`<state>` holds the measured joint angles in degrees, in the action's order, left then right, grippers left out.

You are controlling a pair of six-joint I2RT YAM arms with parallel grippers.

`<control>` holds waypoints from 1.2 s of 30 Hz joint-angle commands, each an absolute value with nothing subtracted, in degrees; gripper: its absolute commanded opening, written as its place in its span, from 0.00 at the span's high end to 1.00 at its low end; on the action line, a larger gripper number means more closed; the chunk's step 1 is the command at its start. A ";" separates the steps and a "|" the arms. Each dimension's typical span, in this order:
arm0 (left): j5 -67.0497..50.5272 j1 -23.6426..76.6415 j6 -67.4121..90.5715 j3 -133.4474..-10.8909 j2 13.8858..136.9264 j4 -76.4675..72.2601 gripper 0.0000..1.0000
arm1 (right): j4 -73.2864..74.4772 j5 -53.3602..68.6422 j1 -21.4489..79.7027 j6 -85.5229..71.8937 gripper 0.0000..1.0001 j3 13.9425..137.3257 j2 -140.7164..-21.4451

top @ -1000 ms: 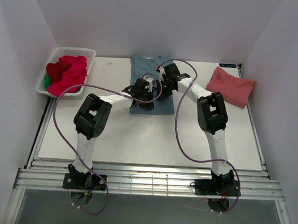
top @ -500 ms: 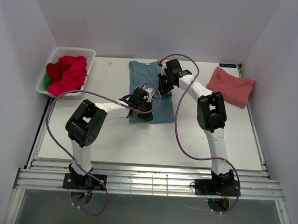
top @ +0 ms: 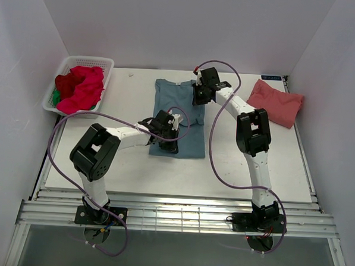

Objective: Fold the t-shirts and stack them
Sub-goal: Fold the folded rectangular tshirt in 1/3 of the way

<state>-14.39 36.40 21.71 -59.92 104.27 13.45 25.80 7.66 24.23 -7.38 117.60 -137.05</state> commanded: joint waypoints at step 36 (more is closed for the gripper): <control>-16.17 37.35 20.30 -60.65 102.22 23.47 1.00 | 17.67 16.88 29.97 -8.53 0.92 87.00 -121.55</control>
<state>-16.32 36.88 21.41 -62.83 105.25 19.90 19.46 18.50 30.02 -8.88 83.09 -119.04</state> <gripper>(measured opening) 0.017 0.078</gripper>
